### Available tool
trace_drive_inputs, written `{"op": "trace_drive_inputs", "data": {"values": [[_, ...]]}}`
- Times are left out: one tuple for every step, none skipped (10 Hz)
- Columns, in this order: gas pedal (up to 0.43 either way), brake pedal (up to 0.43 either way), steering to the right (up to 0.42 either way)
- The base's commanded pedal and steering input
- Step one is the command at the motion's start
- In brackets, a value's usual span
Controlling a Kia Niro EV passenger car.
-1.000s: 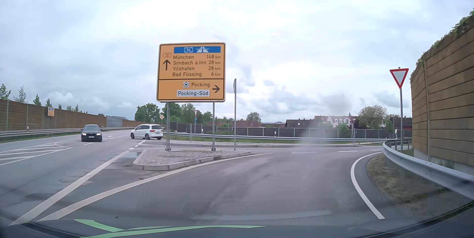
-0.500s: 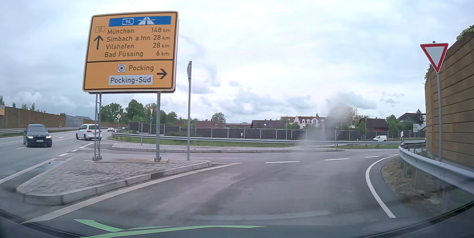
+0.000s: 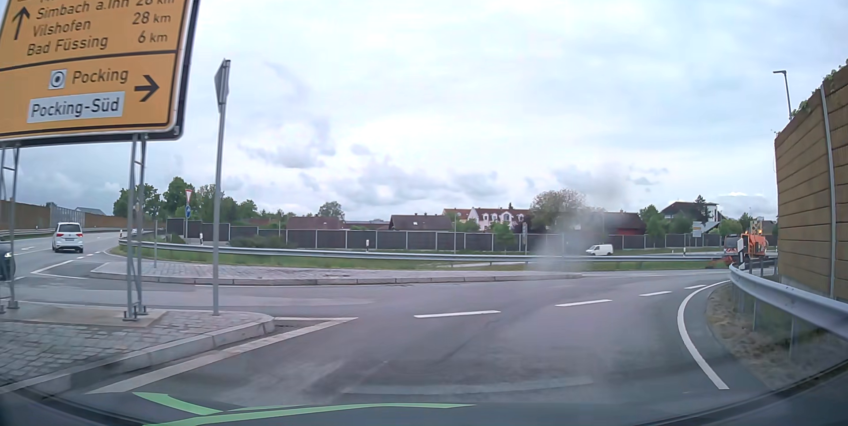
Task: Follow the waypoints while adhering to traffic rules and regulations
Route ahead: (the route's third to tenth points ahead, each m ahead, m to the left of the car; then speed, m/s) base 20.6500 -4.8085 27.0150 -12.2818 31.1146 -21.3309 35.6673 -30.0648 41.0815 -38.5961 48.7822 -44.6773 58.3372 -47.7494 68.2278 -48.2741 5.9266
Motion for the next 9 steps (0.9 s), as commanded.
{"op": "trace_drive_inputs", "data": {"values": [[0.000, 0.329, 0.158], [0.000, 0.329, 0.159], [0.000, 0.335, 0.160], [0.000, 0.329, 0.161], [0.000, 0.329, 0.161], [0.000, 0.329, 0.161], [0.000, 0.323, 0.161], [0.000, 0.317, 0.162], [0.000, 0.323, 0.164]]}}
